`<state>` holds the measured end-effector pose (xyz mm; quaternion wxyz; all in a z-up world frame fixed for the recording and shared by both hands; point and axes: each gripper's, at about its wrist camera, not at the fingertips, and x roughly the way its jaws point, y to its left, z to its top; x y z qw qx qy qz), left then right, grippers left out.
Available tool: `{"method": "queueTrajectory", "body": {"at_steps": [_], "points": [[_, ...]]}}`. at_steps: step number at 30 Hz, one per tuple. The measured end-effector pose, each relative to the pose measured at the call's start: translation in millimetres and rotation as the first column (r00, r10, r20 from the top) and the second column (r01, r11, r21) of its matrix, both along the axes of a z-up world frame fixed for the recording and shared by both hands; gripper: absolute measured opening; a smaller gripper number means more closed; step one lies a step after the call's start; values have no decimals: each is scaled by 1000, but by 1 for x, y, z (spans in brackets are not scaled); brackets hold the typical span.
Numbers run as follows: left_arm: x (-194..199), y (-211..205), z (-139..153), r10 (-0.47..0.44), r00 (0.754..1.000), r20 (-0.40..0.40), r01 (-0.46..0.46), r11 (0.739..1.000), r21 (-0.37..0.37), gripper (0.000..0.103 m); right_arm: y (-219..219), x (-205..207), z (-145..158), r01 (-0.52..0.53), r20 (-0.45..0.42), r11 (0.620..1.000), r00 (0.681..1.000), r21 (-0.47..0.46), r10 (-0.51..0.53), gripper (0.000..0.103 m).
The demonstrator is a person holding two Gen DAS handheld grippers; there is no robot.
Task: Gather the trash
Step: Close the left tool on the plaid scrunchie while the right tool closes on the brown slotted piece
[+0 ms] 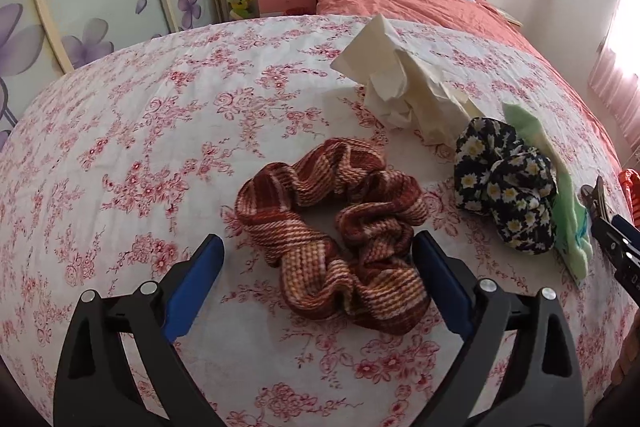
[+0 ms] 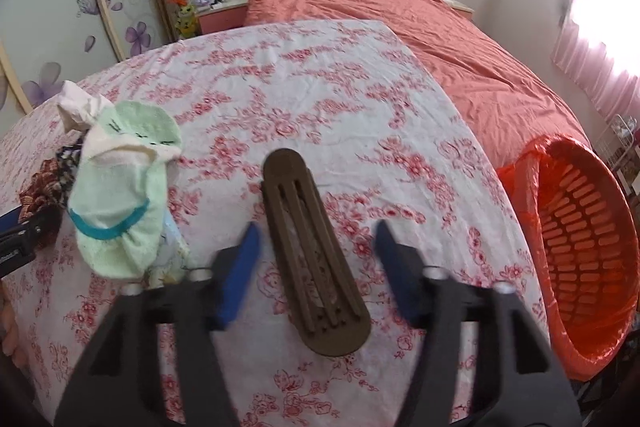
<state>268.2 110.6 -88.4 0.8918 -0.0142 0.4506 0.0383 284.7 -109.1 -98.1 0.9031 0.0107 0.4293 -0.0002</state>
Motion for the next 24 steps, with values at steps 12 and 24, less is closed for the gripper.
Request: {"method": "queueTrajectory", "body": {"at_steps": [12, 24], "points": [[-2, -5, -2, -27, 999, 21, 27, 1000, -6, 88, 2, 1, 1, -15, 0, 1000, 1000, 15, 15, 46], [-1, -4, -3, -21, 1000, 16, 20, 1000, 7, 88, 3, 0, 0, -6, -2, 1000, 1000, 7, 6, 50]]}}
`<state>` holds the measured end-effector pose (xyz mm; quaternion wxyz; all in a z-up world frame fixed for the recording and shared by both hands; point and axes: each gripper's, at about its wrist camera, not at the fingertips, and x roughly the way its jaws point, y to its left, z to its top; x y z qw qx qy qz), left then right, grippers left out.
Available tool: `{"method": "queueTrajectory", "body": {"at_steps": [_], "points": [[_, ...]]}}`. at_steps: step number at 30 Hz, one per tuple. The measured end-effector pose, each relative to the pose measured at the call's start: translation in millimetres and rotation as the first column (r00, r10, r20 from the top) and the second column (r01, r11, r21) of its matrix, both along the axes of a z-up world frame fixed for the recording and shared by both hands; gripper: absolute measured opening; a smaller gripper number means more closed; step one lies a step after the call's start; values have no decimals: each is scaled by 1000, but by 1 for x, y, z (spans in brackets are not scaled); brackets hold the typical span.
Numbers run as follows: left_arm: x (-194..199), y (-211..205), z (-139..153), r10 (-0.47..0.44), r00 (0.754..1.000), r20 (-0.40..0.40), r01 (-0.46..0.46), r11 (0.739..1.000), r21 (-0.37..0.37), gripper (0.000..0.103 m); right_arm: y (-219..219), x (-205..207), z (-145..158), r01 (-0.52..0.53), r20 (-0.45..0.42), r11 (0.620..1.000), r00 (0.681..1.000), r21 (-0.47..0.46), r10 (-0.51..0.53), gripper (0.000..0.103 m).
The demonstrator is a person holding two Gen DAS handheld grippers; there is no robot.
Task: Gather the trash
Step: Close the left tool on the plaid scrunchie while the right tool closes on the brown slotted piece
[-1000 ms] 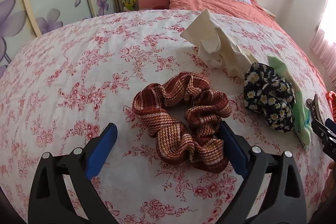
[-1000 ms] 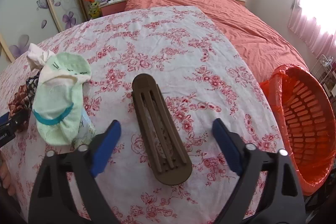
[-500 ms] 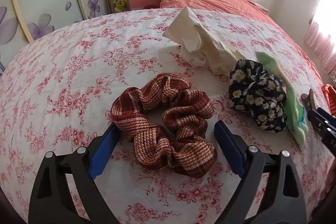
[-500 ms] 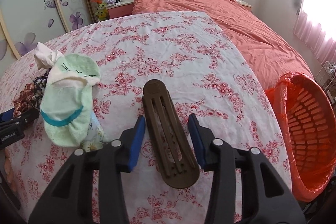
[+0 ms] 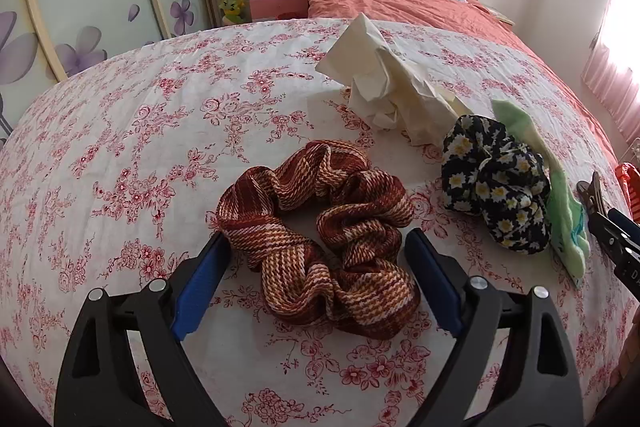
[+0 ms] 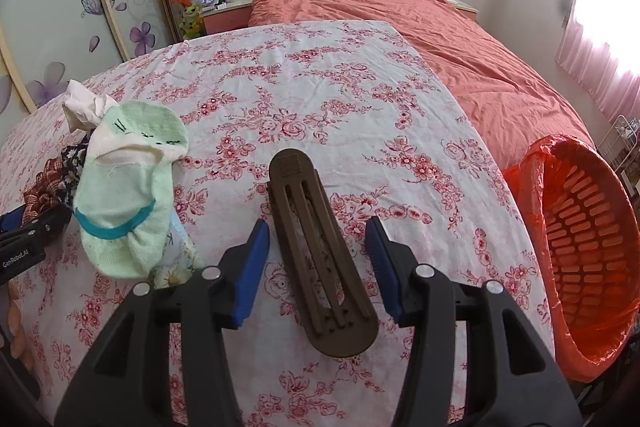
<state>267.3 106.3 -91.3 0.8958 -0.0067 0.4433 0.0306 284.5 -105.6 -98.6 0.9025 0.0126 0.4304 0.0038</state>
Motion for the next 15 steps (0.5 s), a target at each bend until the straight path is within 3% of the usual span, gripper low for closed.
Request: {"method": "queueTrajectory", "body": {"at_steps": [2, 3, 5, 8, 12, 13, 15], "points": [[0, 0, 0, 1, 1000, 1, -1, 1000, -2, 87, -1, 0, 0, 0, 0, 1000, 1000, 2, 0, 49], [0, 0, 1, 4, 1000, 4, -4, 1000, -3, 83, -1, 0, 0, 4, 3, 1000, 1000, 4, -4, 41], [-1, 0, 3, 2, 1000, 19, -2, 1000, -5, 63, -4, -2, 1, 5, 10, 1000, 1000, 16, -5, 35], [0, 1, 6, -8, 1000, 20, 9, 999, -30, 48, -4, -3, 2, -13, 12, 1000, 1000, 9, 13, 34], [-2, 5, 12, -8, 999, 32, 9, 998, -56, 43, -9, -10, 6, -17, 31, 1000, 999, 22, 16, 34], [-3, 5, 13, -7, 999, 37, 9, 998, -58, 42, -11, -12, 8, -17, 37, 999, 999, 28, 16, 27], [-6, 4, 18, -9, 999, 52, 12, 998, -59, 42, -14, -15, 13, -16, 47, 999, 999, 40, 14, 23]]}}
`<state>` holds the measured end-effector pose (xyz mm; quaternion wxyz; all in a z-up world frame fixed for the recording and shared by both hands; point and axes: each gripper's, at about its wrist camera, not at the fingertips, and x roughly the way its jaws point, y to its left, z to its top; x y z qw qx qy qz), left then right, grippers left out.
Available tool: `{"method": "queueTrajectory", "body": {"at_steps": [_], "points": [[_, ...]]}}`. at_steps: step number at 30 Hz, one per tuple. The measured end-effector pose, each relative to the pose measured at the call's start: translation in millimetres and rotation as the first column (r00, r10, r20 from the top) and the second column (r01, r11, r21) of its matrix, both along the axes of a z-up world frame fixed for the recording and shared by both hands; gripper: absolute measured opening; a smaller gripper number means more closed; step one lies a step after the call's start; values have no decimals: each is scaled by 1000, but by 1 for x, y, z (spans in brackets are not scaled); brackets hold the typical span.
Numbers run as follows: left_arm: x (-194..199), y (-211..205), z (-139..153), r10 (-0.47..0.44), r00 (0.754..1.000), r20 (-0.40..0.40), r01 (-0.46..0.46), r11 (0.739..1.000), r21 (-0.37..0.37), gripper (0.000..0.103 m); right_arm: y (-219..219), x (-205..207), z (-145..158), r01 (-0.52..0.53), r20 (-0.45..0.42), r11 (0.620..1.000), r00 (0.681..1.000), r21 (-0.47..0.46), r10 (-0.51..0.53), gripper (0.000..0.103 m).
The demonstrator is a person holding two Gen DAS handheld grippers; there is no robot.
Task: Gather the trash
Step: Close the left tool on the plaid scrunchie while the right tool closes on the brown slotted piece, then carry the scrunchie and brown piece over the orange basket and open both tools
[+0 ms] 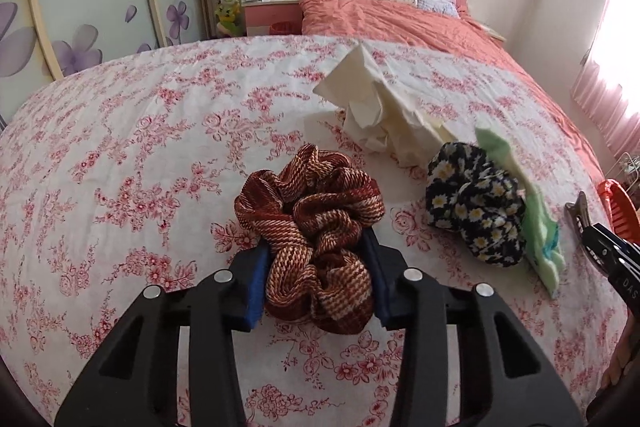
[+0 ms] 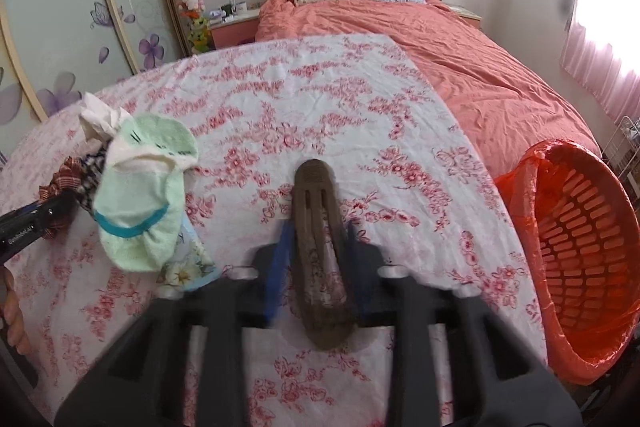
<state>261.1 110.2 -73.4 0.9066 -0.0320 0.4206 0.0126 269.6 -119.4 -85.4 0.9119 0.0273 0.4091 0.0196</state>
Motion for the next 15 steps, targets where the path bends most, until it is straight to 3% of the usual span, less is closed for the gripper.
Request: {"method": "queueTrajectory", "body": {"at_steps": [7, 8, 10, 13, 15], "points": [[0, -10, 3, -16, 1000, 9, 16, 1000, 16, 42, 0, 3, -8, 1, -36, 1000, 999, -23, -2, 25], [1, -11, 0, -16, 1000, -2, 16, 1000, 17, 42, 0, 3, -8, 8, -29, 1000, 1000, -21, -8, 27], [4, -11, -5, -10, 1000, -19, 10, 1000, 12, 42, 0, 7, -9, 18, -36, 1000, 999, -6, -19, 42], [7, -11, -12, 8, 999, -35, -8, 1000, 12, 46, 1, 12, -12, 31, -41, 999, 999, -18, -32, 42], [8, -14, -12, 8, 1000, -26, -7, 1000, 29, 47, 2, 14, -12, 27, -42, 999, 999, -28, -28, 32]]}}
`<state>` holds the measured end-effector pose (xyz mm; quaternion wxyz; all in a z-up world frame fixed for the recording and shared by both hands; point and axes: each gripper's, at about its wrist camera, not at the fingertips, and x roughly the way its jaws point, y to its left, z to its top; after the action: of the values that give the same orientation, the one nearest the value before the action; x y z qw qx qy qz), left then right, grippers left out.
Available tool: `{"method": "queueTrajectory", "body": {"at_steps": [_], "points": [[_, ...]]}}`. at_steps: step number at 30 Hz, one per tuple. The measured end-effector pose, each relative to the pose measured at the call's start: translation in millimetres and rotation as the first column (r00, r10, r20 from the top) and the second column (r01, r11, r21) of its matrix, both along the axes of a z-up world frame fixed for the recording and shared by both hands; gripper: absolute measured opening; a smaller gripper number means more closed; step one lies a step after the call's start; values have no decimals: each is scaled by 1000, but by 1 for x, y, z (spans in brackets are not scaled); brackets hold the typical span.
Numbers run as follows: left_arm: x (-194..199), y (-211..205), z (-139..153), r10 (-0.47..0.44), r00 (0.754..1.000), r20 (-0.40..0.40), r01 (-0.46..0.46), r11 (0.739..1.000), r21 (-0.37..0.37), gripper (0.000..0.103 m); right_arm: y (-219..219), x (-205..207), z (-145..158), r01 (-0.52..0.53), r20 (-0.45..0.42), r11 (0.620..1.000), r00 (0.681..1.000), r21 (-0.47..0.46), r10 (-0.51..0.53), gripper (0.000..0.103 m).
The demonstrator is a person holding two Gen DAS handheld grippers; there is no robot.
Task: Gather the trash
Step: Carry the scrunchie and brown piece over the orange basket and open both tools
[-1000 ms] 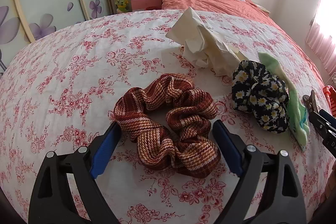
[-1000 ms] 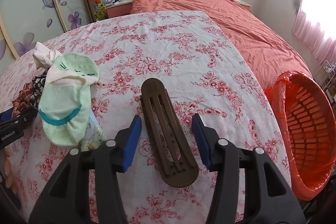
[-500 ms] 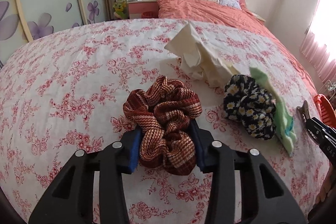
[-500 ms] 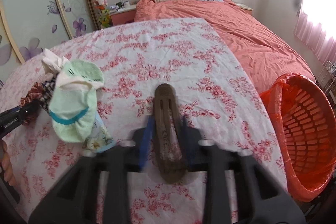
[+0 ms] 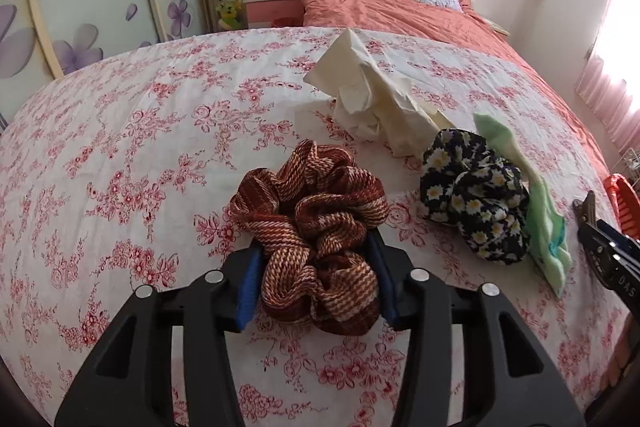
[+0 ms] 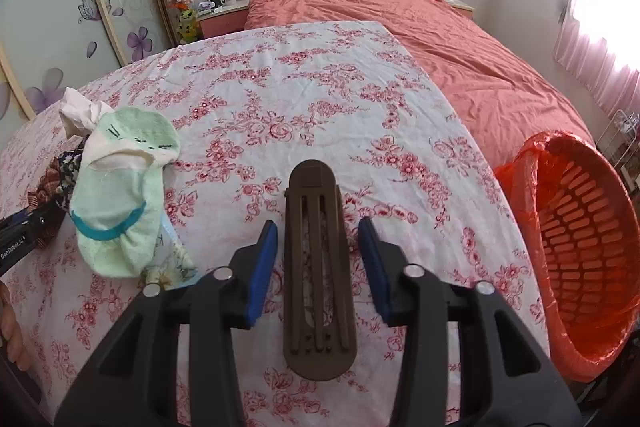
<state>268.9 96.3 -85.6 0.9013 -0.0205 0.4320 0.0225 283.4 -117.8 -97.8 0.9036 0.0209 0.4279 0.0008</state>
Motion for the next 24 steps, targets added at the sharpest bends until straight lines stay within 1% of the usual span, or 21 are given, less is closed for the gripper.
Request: {"method": "queueTrajectory", "body": {"at_steps": [1, 2, 5, 9, 14, 18, 24], "points": [[1, -1, 0, -3, 1000, 3, 3, 1000, 5, 46, 0, 0, 1, -7, 2, 1000, 1000, 2, 7, 32], [1, -1, 0, -11, 1000, 5, 11, 1000, -2, 41, -1, 0, 1, -10, 3, 1000, 1000, 4, 10, 32], [-2, 1, 7, -23, 999, 28, 24, 999, -30, 36, -3, -3, 4, -18, 16, 1000, 1000, 17, 18, 32], [-11, 5, 22, -22, 997, 69, 25, 999, -41, 36, -8, -11, 18, -18, 52, 999, 999, 41, 16, 32], [-27, 3, 47, -24, 993, 118, 31, 998, -56, 36, -13, -27, 44, -25, 112, 999, 994, 41, 20, 32], [-38, -11, 66, -49, 986, 156, 60, 996, -65, 36, -19, -43, 66, -29, 156, 999, 987, 45, 22, 32], [-55, -55, 97, -138, 963, 230, 157, 985, -67, 36, -43, -72, 94, 0, 220, 999, 975, 42, -9, 32]]}}
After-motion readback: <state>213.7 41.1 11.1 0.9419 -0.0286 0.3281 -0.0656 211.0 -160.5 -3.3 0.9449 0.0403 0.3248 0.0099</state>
